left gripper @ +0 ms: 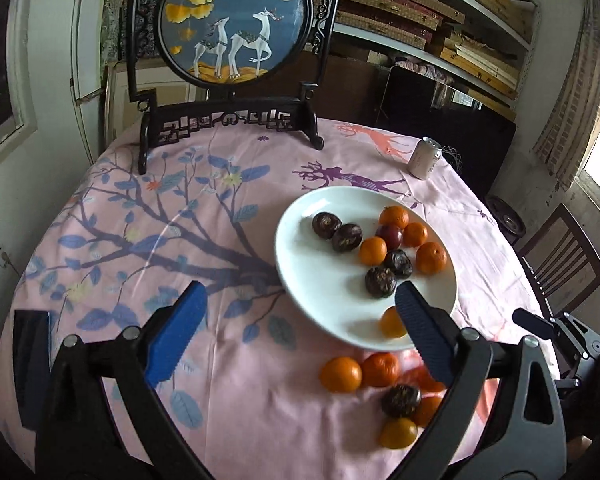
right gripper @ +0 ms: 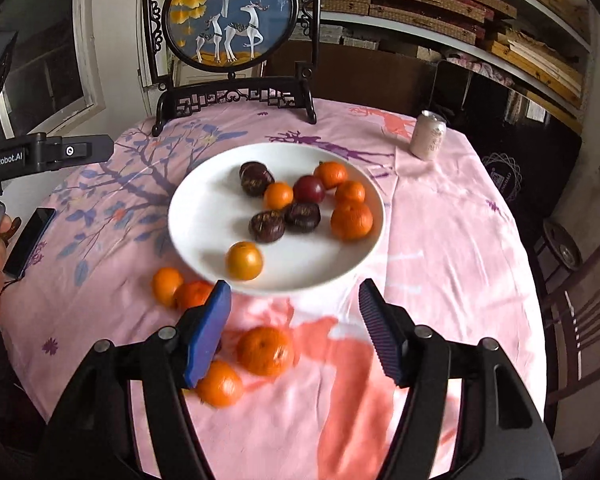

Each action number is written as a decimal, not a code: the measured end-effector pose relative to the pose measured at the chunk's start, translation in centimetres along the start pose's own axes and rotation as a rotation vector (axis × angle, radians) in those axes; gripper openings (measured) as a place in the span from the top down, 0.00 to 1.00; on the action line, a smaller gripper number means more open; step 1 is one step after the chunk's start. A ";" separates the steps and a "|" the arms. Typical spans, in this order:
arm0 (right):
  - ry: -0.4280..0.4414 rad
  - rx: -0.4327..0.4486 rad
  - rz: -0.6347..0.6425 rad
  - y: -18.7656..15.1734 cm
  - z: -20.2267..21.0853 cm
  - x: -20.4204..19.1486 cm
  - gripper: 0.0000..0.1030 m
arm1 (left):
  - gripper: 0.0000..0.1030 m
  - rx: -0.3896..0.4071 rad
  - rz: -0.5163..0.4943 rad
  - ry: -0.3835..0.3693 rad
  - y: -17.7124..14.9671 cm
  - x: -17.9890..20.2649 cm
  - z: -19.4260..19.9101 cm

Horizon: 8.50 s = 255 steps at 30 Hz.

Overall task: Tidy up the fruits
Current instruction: 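Grasp a tangerine with the right gripper while the left gripper grasps an orange, then lower the tangerine and orange onto the white plate and open both grippers, then grasp a tangerine with the right gripper while the left gripper grasps a dark purple fruit, then lower the tangerine and dark fruit onto the white plate and open both grippers, then grasp a tangerine with the right gripper while the left gripper grasps an orange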

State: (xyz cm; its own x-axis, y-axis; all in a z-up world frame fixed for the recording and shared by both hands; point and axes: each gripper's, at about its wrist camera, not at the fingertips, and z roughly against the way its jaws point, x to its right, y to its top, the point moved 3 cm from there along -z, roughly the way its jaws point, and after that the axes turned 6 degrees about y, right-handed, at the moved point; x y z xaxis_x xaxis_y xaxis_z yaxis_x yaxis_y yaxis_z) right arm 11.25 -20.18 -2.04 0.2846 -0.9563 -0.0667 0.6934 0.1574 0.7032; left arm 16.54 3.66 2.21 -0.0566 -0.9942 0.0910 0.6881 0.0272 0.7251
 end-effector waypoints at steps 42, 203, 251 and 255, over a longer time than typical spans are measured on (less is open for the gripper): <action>0.073 -0.113 -0.138 -8.9 0.0 -1.3 0.62 | 0.06 -0.225 -0.204 -0.064 -14.2 5.7 -1.7; 0.160 -0.166 0.008 6.9 -12.8 -2.7 0.57 | 0.58 -0.279 -0.026 0.013 5.4 3.6 -15.9; 0.137 -0.109 -0.073 -2.4 -7.7 -5.9 0.33 | 0.06 -0.110 -0.007 0.009 -9.8 -3.9 -0.5; 0.161 -0.157 -0.091 -2.4 -9.5 -5.7 0.49 | 0.06 -0.117 0.010 -0.004 -10.0 -4.7 -0.5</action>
State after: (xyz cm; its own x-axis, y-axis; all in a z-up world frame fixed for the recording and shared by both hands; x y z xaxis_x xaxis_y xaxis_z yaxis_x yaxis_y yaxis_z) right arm 14.29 -12.73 -10.05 0.3097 -0.9186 -0.2454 0.8117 0.1210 0.5714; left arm 10.30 7.99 -5.80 -0.0523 -0.9936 0.1004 0.7682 0.0241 0.6397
